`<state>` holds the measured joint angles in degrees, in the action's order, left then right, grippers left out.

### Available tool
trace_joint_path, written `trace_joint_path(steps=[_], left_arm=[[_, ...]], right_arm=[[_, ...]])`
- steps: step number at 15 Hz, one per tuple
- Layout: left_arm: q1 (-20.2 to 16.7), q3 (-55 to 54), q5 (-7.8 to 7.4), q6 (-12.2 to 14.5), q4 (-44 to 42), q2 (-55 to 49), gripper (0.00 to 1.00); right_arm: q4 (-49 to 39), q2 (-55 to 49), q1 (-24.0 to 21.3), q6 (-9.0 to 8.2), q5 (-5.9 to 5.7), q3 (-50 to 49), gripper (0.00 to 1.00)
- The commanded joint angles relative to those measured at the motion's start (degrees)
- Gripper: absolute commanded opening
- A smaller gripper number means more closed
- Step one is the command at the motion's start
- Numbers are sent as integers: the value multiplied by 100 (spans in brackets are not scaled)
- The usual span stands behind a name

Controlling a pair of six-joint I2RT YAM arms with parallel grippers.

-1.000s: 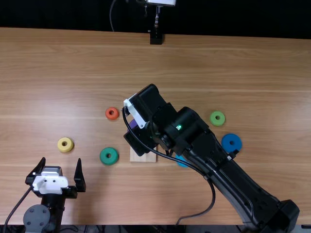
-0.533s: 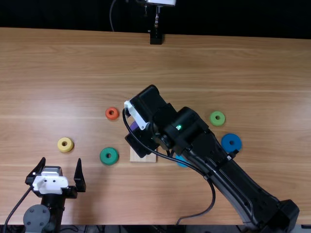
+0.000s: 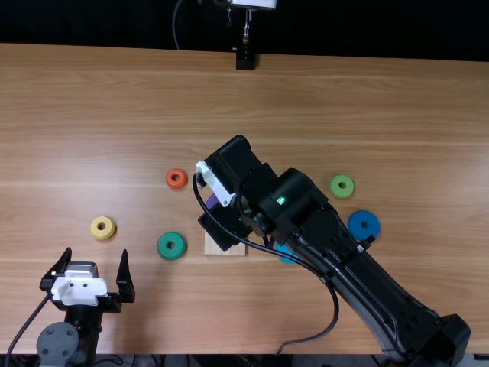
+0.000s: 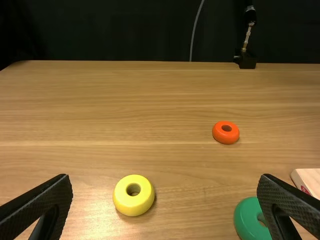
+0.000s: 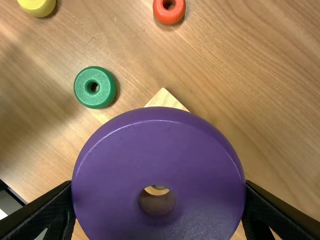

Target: Build the Hanoi tower: stack the rings onto the peg from bottom to top in this color order: purple, dark blue, light blue, dark green, light green, yellow, orange.

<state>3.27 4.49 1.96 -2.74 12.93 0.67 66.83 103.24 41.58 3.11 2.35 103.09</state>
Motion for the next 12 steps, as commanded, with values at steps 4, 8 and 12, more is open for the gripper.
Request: trace_joint_path(steps=[4, 8, 12], left_arm=[[-46, -282, 26, 84, 99, -67, 100], [-46, -282, 26, 84, 99, -67, 100], [-46, -282, 26, 84, 99, -67, 100]], right_arm=[[10, 82, -1, 15, -3, -78, 0], [10, 82, -10, 37, -13, -175, 0], [0, 100, 8, -6, -13, -193, 0]])
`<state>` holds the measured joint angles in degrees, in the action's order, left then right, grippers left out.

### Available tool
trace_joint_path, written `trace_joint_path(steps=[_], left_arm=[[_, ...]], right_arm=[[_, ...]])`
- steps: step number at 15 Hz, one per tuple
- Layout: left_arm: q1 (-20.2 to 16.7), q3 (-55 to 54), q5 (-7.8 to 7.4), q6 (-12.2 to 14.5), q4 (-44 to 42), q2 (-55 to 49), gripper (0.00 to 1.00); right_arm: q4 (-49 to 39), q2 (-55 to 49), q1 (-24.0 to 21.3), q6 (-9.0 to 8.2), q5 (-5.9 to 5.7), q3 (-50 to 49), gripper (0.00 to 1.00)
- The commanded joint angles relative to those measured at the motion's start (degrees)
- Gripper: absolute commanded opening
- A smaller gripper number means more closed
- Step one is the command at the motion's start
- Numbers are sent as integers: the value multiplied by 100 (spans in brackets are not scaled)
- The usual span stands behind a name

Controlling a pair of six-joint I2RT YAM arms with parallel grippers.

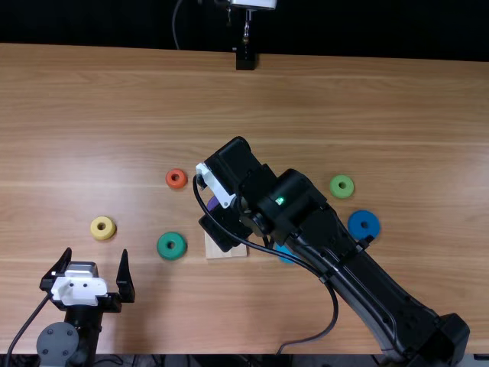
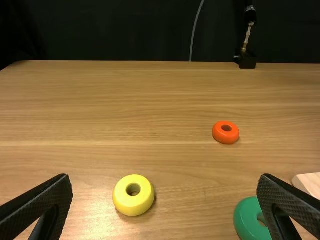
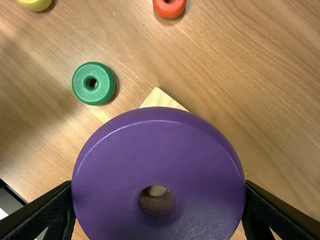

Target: Build the Hanoi tower: stack the rings onto the peg from bottom to top in this color order: purple, dark blue, light blue, dark green, light green, yellow, orange.

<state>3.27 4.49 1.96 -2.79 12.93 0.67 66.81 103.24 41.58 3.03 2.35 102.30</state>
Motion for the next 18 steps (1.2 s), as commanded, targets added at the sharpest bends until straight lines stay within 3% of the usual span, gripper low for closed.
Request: trace_joint_path(steps=[1, 2, 3, 4, 12, 15, 16, 18], left_arm=[[-54, -282, 26, 89, 99, -67, 100], [-46, -282, 26, 89, 99, -67, 100], [-54, -282, 26, 89, 99, -67, 100], [-46, -282, 26, 89, 89, -67, 100], [-46, -282, 26, 89, 99, -67, 100], [-54, -282, 26, 89, 99, -67, 100], [-46, -282, 26, 89, 99, -67, 100], [-46, -282, 26, 89, 99, -67, 100]], right_arm=[[-40, 108, 8, -28, -13, -96, 0], [-51, 108, 8, -39, -24, -88, 20], [-40, 117, 8, -28, -45, -70, 57], [2, 135, 8, -28, -66, -61, 100], [-220, 205, -19, -60, -119, 9, 100], [-526, 188, -309, -123, -98, 97, 100], [-589, 179, -423, -292, -98, 115, 100], [-810, 117, -590, -841, -119, 44, 100]])
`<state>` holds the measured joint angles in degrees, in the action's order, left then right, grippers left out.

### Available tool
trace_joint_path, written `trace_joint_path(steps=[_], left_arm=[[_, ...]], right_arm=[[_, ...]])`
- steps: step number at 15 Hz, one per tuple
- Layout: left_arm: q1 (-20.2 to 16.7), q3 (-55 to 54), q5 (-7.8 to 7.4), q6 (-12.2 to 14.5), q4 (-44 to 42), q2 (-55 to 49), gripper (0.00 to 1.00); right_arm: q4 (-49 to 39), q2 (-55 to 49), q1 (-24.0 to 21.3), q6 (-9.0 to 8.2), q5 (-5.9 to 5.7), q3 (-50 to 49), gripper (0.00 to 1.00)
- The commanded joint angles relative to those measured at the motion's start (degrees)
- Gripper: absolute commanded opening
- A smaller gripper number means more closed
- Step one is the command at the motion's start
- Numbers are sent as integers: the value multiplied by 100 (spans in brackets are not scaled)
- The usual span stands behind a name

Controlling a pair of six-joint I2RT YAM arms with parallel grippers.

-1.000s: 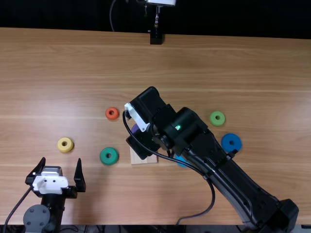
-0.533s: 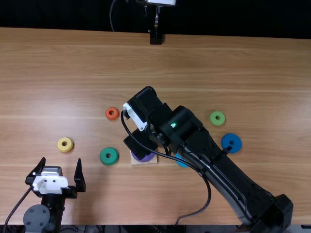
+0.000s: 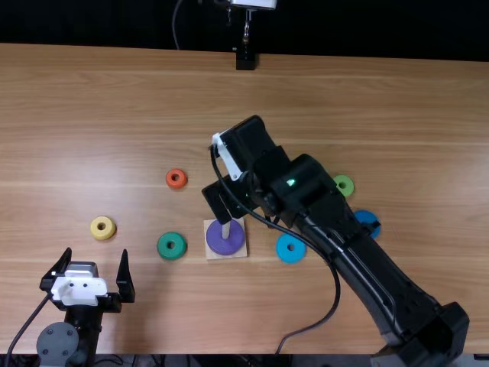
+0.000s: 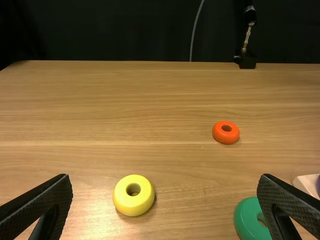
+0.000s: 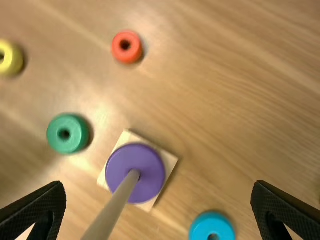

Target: Build the Hanoi tower: stack the rings onto the peg from bottom to top in this color order: purple, dark blue, light blue, dark green, light green, yellow, orange.

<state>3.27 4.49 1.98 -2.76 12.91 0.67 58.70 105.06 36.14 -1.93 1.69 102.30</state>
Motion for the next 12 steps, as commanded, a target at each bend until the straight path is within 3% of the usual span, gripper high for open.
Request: trace_joint_path(steps=[1, 5, 8, 11, 12], left_arm=[[-46, -282, 24, 87, 102, -67, 100], [-46, -282, 24, 87, 102, -67, 100], [-46, -282, 24, 87, 102, -67, 100], [-46, -282, 24, 87, 102, -67, 100], [-46, -282, 24, 87, 102, -67, 100]], right_arm=[[-84, -214, -274, -450, -53, 0, 100], [-242, -1224, -1417, -355, -32, -1090, 100], [-1465, -2094, -2313, -271, -43, -2390, 100], [-2183, -2674, -2937, 573, -32, -3665, 100], [-2256, -2806, -3192, 731, -32, -3946, 100]])
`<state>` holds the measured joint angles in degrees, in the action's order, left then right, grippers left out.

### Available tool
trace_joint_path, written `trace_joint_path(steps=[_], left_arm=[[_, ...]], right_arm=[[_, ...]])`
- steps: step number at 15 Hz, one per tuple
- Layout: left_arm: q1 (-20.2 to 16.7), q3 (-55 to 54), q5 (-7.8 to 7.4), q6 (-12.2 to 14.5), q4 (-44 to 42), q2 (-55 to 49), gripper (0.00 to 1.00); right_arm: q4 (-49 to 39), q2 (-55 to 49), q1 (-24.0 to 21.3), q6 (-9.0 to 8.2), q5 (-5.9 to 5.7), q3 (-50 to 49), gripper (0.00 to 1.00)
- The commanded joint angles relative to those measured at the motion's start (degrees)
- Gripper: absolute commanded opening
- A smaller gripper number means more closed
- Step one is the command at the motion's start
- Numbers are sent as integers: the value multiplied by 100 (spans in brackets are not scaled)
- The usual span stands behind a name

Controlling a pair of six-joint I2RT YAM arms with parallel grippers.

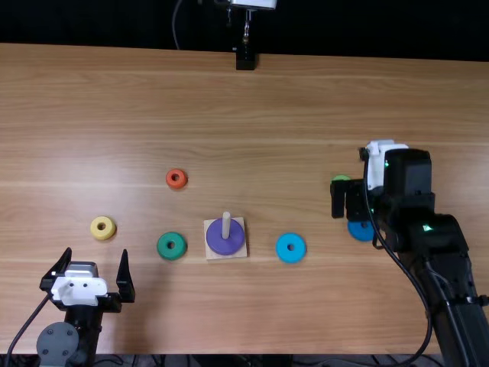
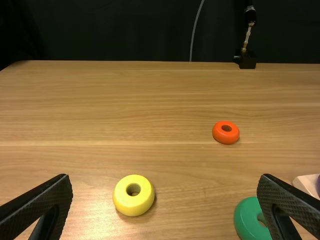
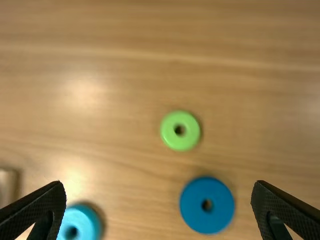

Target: Build the Hanoi tower: stack the rings onto the peg from bottom to top in this color order: purple, dark blue, light blue, dark green, light green, yellow, orange.

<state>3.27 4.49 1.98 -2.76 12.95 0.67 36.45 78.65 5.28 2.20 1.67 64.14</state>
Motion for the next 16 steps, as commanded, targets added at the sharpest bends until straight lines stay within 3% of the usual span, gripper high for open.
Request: trace_joint_path(steps=[1, 4, 16], left_arm=[[-46, -282, 24, 87, 97, -67, 100], [-46, -282, 24, 87, 97, -67, 100], [-46, -282, 24, 87, 87, -67, 100]], right_arm=[[-116, -192, -326, 466, -30, -385, 100], [-190, -148, -431, 540, -30, -710, 100], [-179, 1328, -607, 403, -30, -745, 100]])
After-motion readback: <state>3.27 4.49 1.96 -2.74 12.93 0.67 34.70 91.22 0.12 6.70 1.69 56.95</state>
